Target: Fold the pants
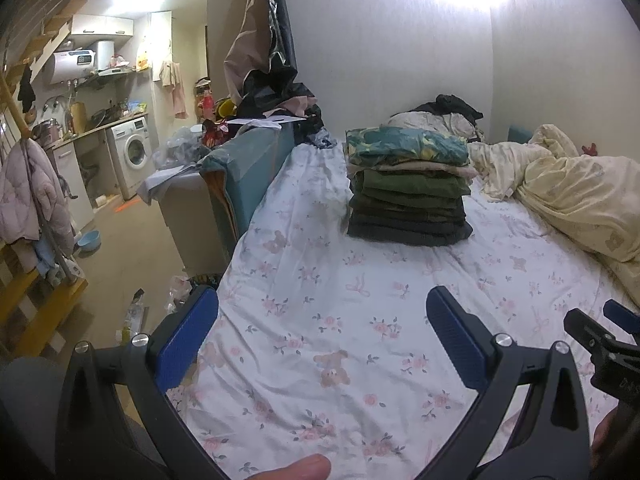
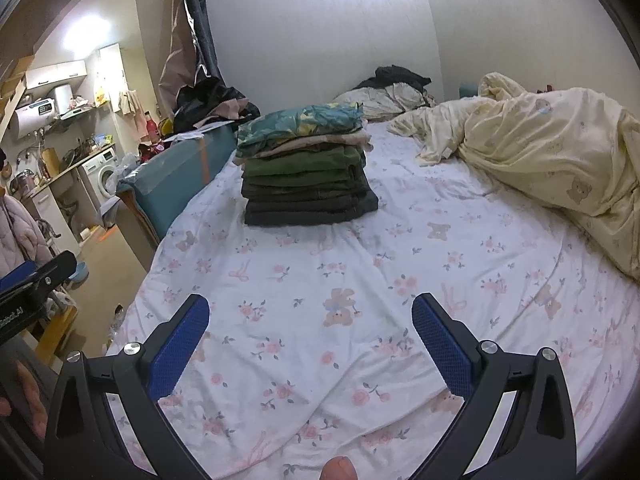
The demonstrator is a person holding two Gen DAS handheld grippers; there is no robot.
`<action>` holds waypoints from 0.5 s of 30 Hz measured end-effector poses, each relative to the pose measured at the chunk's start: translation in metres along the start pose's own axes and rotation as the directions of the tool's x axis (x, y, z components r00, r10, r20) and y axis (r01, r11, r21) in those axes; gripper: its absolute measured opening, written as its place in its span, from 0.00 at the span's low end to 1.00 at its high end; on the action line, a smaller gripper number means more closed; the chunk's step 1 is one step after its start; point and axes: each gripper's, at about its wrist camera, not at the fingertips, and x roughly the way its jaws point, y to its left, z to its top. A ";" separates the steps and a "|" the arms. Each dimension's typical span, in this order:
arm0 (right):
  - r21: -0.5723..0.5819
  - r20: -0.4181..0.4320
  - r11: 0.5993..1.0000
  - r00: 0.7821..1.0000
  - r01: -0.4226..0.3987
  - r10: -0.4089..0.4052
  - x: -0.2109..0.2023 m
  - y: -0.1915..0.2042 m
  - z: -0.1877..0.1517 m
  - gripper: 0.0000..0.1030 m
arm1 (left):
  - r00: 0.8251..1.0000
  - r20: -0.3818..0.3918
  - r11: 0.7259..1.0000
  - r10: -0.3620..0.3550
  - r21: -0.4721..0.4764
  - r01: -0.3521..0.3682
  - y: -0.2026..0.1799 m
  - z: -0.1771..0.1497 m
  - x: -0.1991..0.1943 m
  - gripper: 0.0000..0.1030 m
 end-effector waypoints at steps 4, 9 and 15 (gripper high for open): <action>0.001 -0.001 1.000 1.000 -0.004 0.004 0.001 -0.004 0.001 1.00 | 1.000 0.006 1.000 0.002 0.007 -0.002 -0.002 0.002 -0.002 0.99; 0.020 0.003 1.000 1.000 0.012 -0.012 0.002 -0.010 0.003 1.00 | 1.000 0.010 1.000 0.003 -0.004 -0.003 -0.003 0.001 0.000 0.99; 0.000 0.010 1.000 1.000 0.012 -0.012 -0.001 -0.005 0.002 1.00 | 1.000 0.009 1.000 -0.005 -0.007 0.005 -0.005 0.001 0.005 0.99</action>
